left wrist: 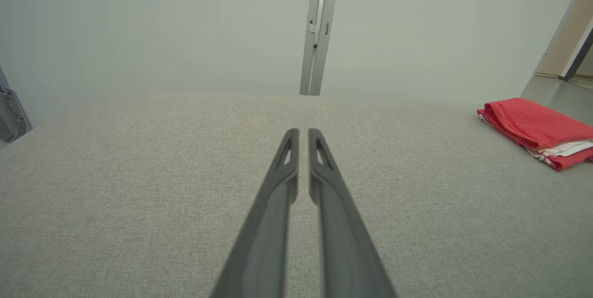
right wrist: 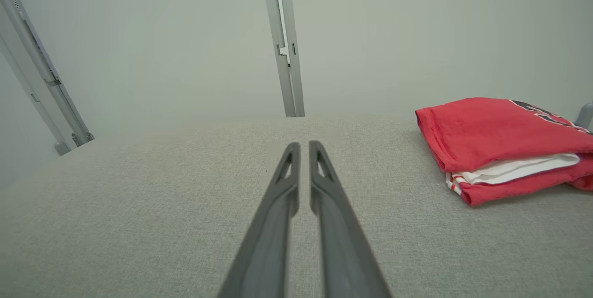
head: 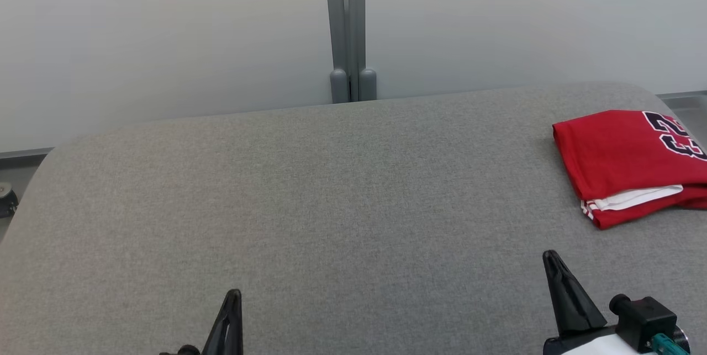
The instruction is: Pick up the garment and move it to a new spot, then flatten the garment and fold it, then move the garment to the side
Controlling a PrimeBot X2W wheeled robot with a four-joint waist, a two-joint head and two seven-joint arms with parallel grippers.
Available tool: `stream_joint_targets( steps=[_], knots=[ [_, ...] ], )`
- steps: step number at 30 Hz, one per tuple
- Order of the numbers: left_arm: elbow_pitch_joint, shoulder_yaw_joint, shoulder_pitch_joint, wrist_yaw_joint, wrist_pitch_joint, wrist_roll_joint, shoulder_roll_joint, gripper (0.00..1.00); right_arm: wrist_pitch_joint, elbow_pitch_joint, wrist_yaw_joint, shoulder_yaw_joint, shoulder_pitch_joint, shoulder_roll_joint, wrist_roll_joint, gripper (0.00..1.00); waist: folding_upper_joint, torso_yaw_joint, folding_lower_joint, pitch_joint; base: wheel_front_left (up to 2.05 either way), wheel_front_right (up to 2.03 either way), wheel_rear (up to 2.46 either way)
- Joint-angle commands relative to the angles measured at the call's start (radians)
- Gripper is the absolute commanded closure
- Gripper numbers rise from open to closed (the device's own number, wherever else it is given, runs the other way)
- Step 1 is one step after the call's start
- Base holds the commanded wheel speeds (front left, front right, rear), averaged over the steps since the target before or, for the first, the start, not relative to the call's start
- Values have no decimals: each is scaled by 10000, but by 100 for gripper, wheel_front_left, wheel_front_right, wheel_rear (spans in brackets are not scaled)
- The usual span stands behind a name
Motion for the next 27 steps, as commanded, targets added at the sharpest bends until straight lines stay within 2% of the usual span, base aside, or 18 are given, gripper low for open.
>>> stream_joint_targets(
  steps=[1, 11, 27],
  knots=[
    [-194, 71, -113, -16, 71, -530, 24, 100, 82, -124, 0, -50, -130, -25, 521, 100, 0, 1, 0, 15, 0, 0, 0],
    [203, 365, -663, -200, 484, -2595, 187, 100, 507, 233, 0, -214, -591, -58, 2556, 100, 0, 9, 0, 97, 0, 0, 0],
    [689, 744, -1328, -465, 1017, -5250, 317, 100, 1069, 617, 0, -445, -1124, -13, 5173, 100, 0, 23, 0, 225, 0, 0, 0]
  ],
)
